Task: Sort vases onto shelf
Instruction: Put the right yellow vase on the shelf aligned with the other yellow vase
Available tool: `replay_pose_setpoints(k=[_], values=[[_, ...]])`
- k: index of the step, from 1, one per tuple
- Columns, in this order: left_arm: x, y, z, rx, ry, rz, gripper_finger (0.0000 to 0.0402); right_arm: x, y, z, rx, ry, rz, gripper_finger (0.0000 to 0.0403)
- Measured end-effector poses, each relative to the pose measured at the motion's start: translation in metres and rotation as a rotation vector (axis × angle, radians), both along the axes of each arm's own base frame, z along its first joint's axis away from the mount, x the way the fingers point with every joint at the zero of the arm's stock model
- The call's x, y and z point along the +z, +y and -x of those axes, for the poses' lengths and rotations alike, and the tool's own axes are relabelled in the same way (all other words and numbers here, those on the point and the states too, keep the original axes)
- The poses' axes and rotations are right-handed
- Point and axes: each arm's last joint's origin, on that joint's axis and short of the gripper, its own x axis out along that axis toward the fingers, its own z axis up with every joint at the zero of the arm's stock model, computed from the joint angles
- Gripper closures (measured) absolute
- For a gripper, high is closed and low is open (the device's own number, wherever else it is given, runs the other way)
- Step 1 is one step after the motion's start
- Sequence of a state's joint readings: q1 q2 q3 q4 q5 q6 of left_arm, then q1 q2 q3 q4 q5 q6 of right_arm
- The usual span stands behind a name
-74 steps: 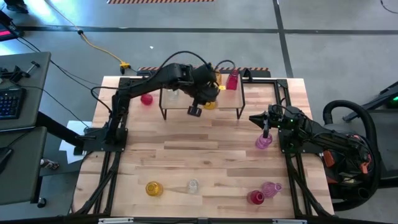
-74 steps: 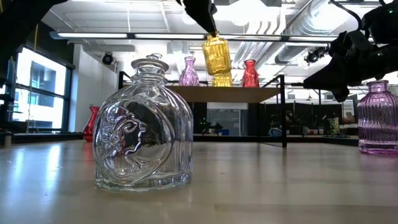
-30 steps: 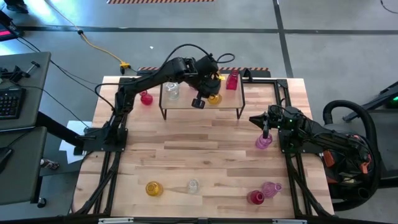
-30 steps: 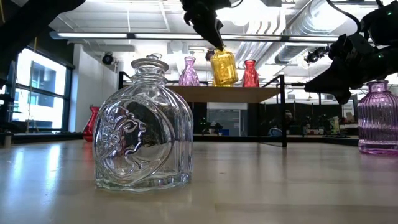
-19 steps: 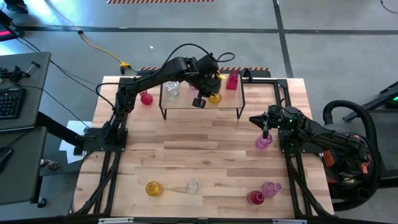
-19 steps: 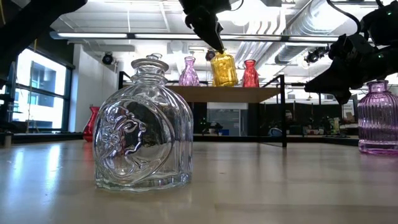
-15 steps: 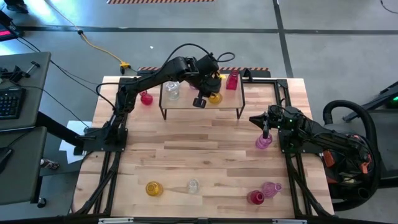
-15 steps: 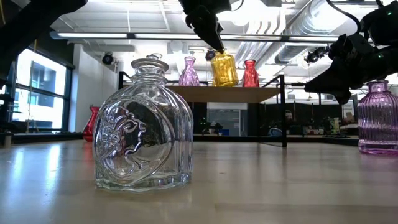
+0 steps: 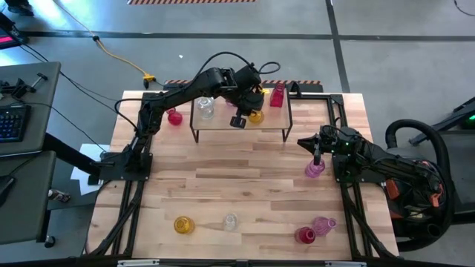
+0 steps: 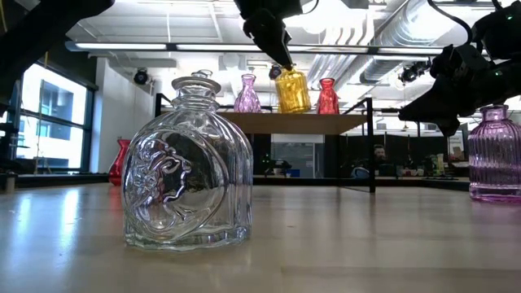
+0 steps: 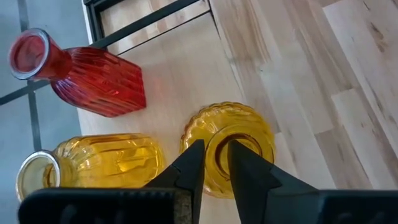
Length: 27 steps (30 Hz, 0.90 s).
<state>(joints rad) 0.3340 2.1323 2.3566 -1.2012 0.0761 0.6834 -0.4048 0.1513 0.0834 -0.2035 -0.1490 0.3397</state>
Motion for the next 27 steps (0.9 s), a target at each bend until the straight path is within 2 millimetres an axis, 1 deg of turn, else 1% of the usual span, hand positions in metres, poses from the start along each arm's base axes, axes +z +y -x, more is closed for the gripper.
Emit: replay_pose_setpoints(k=[8, 20, 27], values=[[0.0020, 0.0013, -0.0034, 0.003, -0.038, -0.020, 0.0337, 0.0000, 0.0000, 0.0000, 0.000, 0.000, 0.000, 0.0366], [-0.0012, 0.0022, -0.0055, 0.019, -0.036, -0.009, 0.0337, 0.0000, 0.0000, 0.0000, 0.000, 0.000, 0.000, 0.0366], [-0.0030, 0.0078, -0.0076, 0.046, -0.049, -0.024, 0.0337, 0.0000, 0.0000, 0.0000, 0.000, 0.000, 0.000, 0.0366]])
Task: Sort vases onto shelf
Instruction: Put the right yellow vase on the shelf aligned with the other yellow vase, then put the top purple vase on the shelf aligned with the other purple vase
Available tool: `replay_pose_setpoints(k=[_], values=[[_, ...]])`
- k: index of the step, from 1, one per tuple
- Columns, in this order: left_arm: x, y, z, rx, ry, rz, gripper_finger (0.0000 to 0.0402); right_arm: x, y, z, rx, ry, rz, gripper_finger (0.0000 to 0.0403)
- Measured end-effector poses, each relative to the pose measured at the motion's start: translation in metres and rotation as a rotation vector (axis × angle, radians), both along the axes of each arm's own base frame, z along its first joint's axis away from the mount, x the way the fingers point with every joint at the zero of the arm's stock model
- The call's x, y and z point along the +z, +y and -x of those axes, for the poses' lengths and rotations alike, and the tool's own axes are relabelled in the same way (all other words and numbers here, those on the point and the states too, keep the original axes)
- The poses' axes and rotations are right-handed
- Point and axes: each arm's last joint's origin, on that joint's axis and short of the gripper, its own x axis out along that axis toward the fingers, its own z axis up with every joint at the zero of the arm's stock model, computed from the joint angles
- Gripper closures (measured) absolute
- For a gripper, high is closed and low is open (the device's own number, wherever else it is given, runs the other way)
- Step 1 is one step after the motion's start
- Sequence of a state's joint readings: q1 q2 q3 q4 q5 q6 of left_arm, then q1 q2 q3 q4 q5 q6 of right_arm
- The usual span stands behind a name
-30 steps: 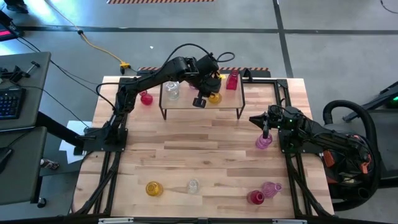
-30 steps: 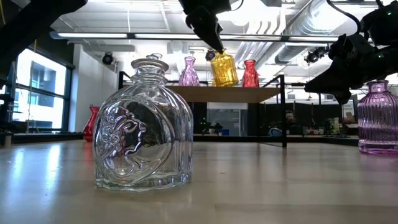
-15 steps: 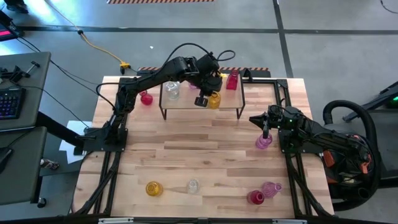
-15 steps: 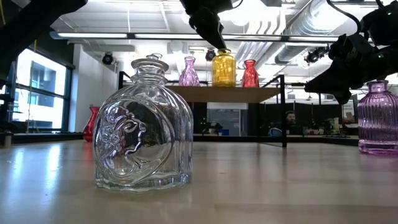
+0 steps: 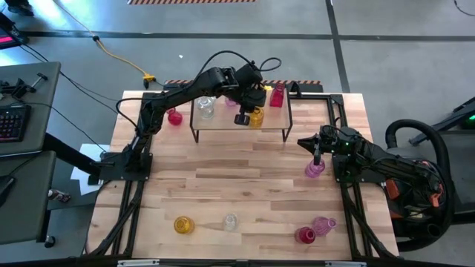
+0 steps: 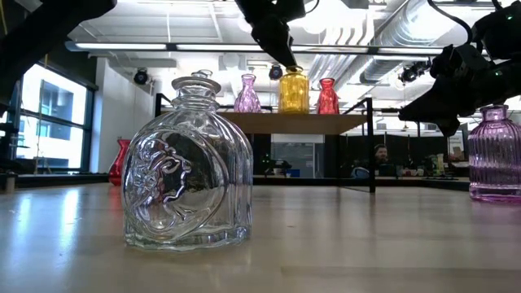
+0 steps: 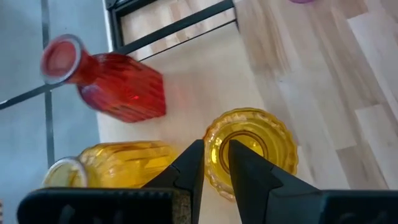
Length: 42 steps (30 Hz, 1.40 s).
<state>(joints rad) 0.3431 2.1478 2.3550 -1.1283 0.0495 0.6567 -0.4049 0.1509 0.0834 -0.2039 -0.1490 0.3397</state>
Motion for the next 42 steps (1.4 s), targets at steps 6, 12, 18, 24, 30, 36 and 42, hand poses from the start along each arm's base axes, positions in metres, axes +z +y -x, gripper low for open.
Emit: replay_pose_setpoints(k=[6, 12, 18, 24, 30, 36, 42], values=[[0.002, 0.003, -0.002, 0.027, -0.022, -0.039, 0.0337, 0.000, 0.000, 0.000, 0.000, 0.000, 0.000, 0.0366], [0.002, 0.004, -0.001, 0.043, -0.018, -0.029, 0.0337, 0.000, 0.000, 0.000, 0.000, 0.000, 0.000, 0.0366], [0.002, 0.006, 0.000, 0.057, -0.020, -0.027, 0.0337, 0.000, 0.000, 0.000, 0.000, 0.000, 0.000, 0.0366], [0.010, 0.004, 0.005, 0.066, -0.042, -0.031, 0.0337, 0.000, 0.000, 0.000, 0.000, 0.000, 0.000, 0.0366], [0.018, 0.003, 0.008, 0.081, -0.064, -0.049, 0.0337, 0.000, 0.000, 0.000, 0.000, 0.000, 0.000, 0.0366], [0.030, -0.006, 0.017, 0.127, -0.082, -0.003, 0.0337, 0.000, 0.000, 0.000, 0.001, 0.000, 0.000, 0.0366], [0.054, -0.024, 0.038, 0.105, -0.108, 0.116, 0.0337, 0.000, 0.000, 0.000, 0.000, 0.000, 0.000, 0.0366]])
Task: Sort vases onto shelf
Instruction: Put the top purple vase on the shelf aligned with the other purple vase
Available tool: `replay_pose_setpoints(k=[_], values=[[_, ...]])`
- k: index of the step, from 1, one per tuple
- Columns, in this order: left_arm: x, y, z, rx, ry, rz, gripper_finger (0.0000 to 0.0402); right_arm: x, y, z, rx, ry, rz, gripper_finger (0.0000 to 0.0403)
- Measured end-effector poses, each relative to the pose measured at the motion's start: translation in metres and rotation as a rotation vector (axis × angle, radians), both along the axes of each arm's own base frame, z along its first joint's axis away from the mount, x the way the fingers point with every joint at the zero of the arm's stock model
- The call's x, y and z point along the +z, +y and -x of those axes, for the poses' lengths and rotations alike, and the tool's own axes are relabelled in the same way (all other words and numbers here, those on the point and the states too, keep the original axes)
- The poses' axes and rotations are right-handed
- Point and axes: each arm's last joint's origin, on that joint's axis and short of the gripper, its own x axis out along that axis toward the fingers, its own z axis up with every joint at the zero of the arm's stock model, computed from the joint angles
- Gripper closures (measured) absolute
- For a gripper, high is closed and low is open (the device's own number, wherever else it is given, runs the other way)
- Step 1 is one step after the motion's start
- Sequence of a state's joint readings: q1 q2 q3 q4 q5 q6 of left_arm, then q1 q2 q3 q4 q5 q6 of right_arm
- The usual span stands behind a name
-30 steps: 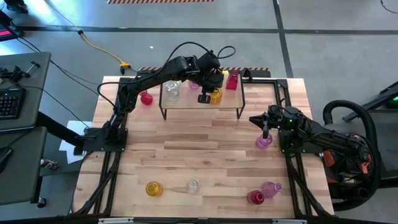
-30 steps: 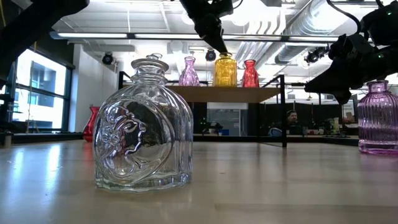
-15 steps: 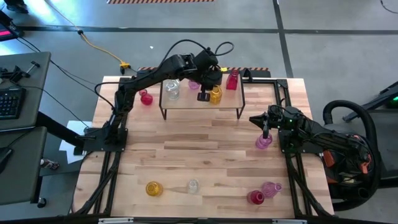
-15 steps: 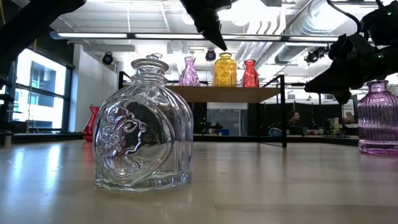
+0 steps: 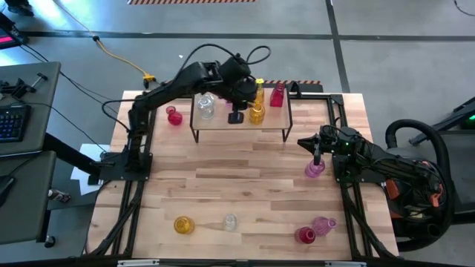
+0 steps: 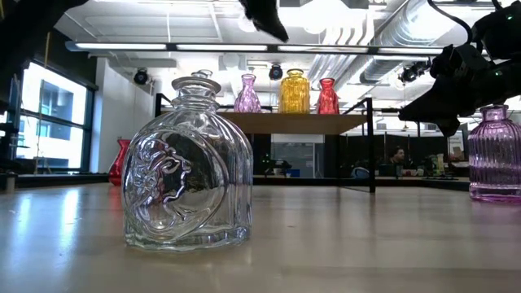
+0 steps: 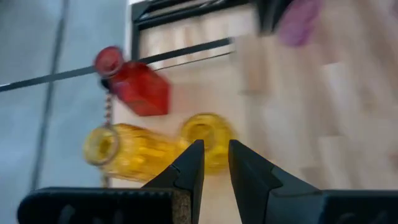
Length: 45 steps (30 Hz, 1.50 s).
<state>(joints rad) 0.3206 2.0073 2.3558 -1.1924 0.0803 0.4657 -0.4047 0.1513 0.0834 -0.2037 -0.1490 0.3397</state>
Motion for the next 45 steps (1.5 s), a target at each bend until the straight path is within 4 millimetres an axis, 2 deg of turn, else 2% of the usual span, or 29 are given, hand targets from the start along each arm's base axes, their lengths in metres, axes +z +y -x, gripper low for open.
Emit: replay_pose_setpoints(k=[4, 8, 11, 16, 20, 24, 31, 36, 41, 45], values=[[0.019, -0.012, 0.022, -0.044, -0.019, 0.110, 0.0337, 0.000, 0.000, 0.000, 0.000, 0.000, 0.000, 0.0366], [0.037, -0.025, 0.054, -0.087, 0.014, 0.185, 0.0337, 0.000, 0.000, 0.000, 0.000, 0.000, 0.000, 0.0366], [0.051, -0.033, 0.079, -0.089, 0.022, 0.192, 0.0337, 0.000, 0.000, 0.000, 0.000, 0.000, 0.000, 0.0366], [0.075, -0.046, 0.117, -0.102, -0.068, 0.169, 0.0337, 0.000, 0.001, 0.000, 0.029, 0.007, 0.034, 0.0366], [0.082, -0.054, 0.142, -0.087, -0.088, 0.177, 0.0337, 0.000, 0.001, 0.000, 0.071, 0.042, 0.178, 0.0366], [0.086, -0.060, 0.160, -0.048, -0.126, 0.204, 0.0337, 0.000, 0.000, 0.000, 0.086, 0.057, 0.238, 0.0366], [0.084, -0.063, 0.172, 0.079, -0.164, 0.287, 0.0337, 0.000, 0.000, 0.000, 0.086, 0.058, 0.241, 0.0366], [0.072, -0.064, 0.175, 0.125, -0.148, 0.335, 0.0337, 0.000, 0.000, 0.000, 0.084, 0.059, 0.241, 0.0366], [0.053, -0.068, 0.185, 0.158, -0.240, 0.369, 0.0337, 0.000, 0.000, 0.000, 0.084, 0.058, 0.241, 0.0366], [0.028, -0.076, 0.200, 0.143, -0.349, 0.370, 0.0337, 0.000, 0.000, 0.000, 0.082, 0.053, 0.236, 0.0366]])
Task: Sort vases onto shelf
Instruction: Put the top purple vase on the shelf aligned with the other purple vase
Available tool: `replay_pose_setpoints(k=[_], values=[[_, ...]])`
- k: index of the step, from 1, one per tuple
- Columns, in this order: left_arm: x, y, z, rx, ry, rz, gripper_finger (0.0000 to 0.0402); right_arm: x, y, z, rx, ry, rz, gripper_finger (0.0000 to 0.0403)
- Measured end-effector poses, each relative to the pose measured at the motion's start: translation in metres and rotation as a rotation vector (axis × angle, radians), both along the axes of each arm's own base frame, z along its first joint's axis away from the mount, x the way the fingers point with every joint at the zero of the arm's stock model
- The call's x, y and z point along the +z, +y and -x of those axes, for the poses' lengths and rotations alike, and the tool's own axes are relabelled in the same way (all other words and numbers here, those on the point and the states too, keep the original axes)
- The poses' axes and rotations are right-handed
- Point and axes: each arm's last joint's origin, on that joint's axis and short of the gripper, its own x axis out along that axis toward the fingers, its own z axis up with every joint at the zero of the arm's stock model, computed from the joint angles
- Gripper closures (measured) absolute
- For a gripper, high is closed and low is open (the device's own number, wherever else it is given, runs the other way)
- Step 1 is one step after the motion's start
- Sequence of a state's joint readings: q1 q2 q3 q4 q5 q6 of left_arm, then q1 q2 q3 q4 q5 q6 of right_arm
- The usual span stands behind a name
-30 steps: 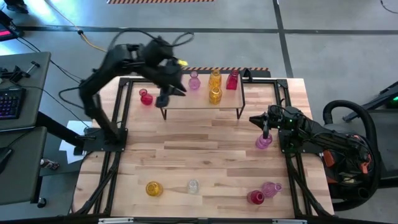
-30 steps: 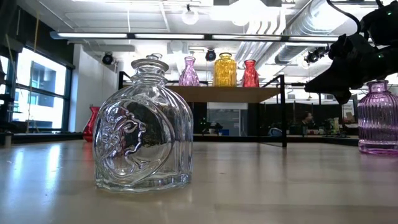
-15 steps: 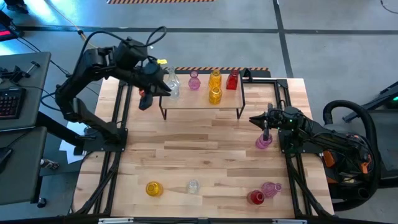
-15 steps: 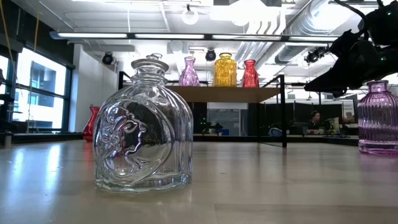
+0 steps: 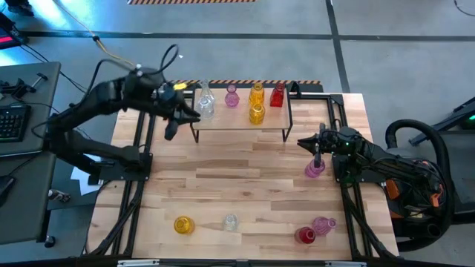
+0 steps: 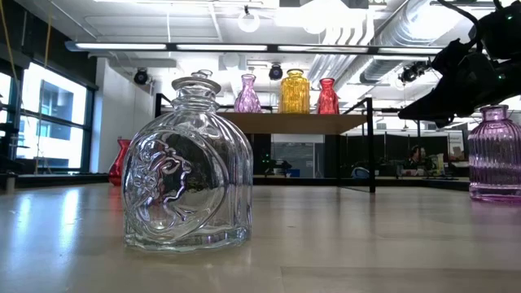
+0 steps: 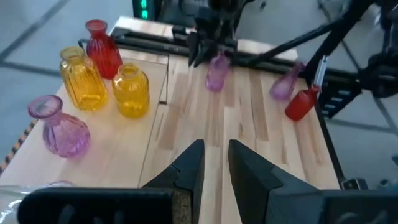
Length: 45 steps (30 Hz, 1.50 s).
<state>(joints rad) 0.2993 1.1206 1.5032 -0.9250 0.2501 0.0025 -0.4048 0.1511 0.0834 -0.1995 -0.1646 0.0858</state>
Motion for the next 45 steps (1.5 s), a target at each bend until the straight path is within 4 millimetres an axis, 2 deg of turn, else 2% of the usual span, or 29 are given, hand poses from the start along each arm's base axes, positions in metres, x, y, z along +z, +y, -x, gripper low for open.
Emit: replay_pose_setpoints(k=[2, 7, 9, 15, 21, 29, 35, 39, 42, 45], values=[[-0.016, -0.005, 0.007, -0.006, -0.047, 0.002, 0.0337, 0.002, 0.000, -0.001, -0.016, -0.041, -0.084, 0.0366], [-0.053, -0.015, 0.028, 0.030, -0.175, 0.063, 0.0337, 0.014, 0.000, -0.003, -0.082, -0.256, -0.473, 0.0366], [-0.068, -0.017, 0.035, 0.074, -0.203, 0.069, 0.0337, 0.020, -0.001, -0.003, -0.087, -0.336, -0.574, 0.0366], [-0.107, -0.019, 0.054, 0.166, -0.271, 0.087, 0.0337, 0.031, 0.000, -0.003, -0.045, -0.452, -0.629, 0.0366], [-0.131, -0.020, 0.062, 0.199, -0.267, 0.081, 0.0337, 0.038, 0.000, -0.003, -0.020, -0.524, -0.645, 0.0366], [-0.138, -0.020, 0.061, 0.220, -0.270, 0.109, 0.0337, 0.038, 0.002, -0.003, 0.029, -0.511, -0.698, 0.0366], [-0.134, -0.020, 0.060, 0.238, -0.320, 0.160, 0.0337, 0.037, 0.004, -0.003, 0.092, -0.468, -0.667, 0.0366], [-0.132, -0.019, 0.059, 0.240, -0.343, 0.170, 0.0337, 0.037, 0.001, -0.003, 0.004, -0.493, -0.585, 0.0366], [-0.138, -0.020, 0.062, 0.237, -0.286, 0.153, 0.0337, 0.037, -0.001, -0.003, -0.058, -0.515, -0.577, 0.0366], [-0.146, -0.021, 0.066, 0.247, -0.302, 0.139, 0.0337, 0.037, -0.001, -0.003, -0.045, -0.514, -0.583, 0.0366]])
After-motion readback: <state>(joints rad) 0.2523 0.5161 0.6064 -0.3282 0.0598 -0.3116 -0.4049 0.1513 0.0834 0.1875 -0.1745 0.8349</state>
